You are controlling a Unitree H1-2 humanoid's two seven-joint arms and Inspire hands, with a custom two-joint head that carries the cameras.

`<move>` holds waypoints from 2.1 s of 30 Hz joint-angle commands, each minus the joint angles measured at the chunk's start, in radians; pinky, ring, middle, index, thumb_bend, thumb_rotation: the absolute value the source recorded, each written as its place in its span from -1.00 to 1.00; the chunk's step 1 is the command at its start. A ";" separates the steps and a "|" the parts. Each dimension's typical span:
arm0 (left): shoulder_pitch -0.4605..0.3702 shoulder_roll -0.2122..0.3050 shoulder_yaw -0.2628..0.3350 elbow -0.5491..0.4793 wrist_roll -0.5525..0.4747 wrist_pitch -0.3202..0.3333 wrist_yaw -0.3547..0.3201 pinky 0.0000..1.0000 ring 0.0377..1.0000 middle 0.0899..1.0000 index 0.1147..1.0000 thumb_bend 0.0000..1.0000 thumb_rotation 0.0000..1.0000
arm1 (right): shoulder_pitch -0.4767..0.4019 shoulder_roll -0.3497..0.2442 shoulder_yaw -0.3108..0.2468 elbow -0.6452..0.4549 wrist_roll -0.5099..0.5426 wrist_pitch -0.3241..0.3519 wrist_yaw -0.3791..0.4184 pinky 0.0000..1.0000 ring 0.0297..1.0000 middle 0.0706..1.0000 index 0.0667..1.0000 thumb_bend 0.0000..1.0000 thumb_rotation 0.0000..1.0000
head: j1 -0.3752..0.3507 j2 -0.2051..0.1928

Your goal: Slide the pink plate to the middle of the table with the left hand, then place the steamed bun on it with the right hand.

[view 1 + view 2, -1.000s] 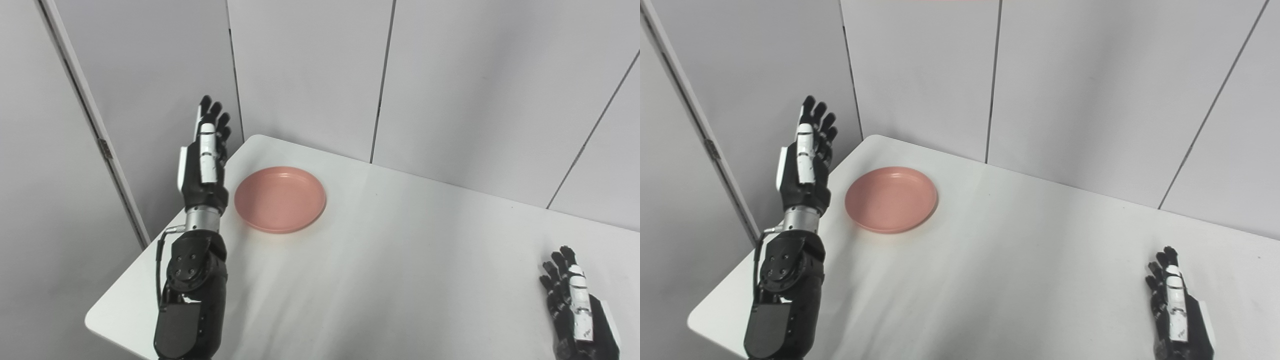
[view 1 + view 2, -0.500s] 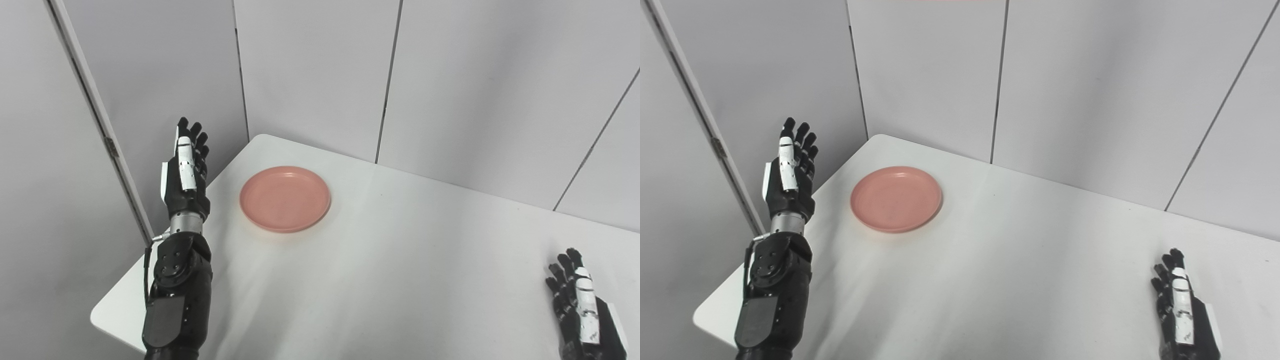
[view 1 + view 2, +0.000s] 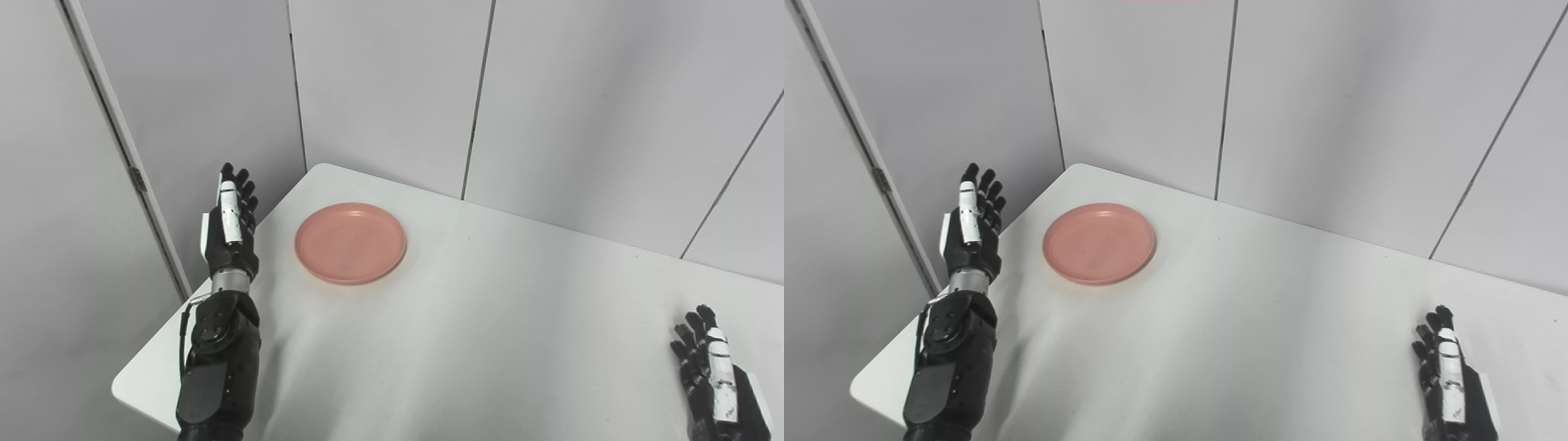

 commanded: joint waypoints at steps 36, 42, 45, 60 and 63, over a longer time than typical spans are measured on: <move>-0.085 0.022 -0.147 0.327 0.026 -0.064 -0.062 0.88 0.89 0.89 0.91 -0.19 1.00 | 0.044 0.005 0.002 -0.073 -0.041 0.099 -0.036 1.00 1.00 1.00 1.00 -0.93 1.00 | -0.037 0.023; -0.095 0.004 -0.163 0.366 -0.012 -0.040 -0.113 0.86 0.87 0.88 0.87 -0.24 1.00 | 0.052 0.009 0.008 -0.101 -0.047 0.120 -0.041 1.00 1.00 1.00 1.00 -0.93 1.00 | -0.049 0.033; -0.098 0.003 -0.179 0.371 -0.013 -0.022 -0.137 0.90 0.89 0.89 0.89 -0.23 1.00 | 0.053 0.012 0.014 -0.112 -0.051 0.137 -0.044 1.00 1.00 1.00 1.00 -0.93 1.00 | -0.071 0.037; -0.091 -0.043 -0.273 0.349 0.006 0.037 -0.203 0.83 0.84 0.85 0.85 -0.18 1.00 | 0.043 0.008 0.017 -0.005 -0.062 0.040 -0.028 1.00 1.00 1.00 1.00 -0.79 1.00 | -0.177 0.073; -0.083 -0.052 -0.292 0.328 0.008 0.055 -0.205 0.79 0.81 0.82 0.82 -0.18 0.98 | 0.042 0.010 0.018 0.011 -0.064 0.021 -0.026 1.00 1.00 1.00 1.00 -0.75 1.00 | -0.199 0.077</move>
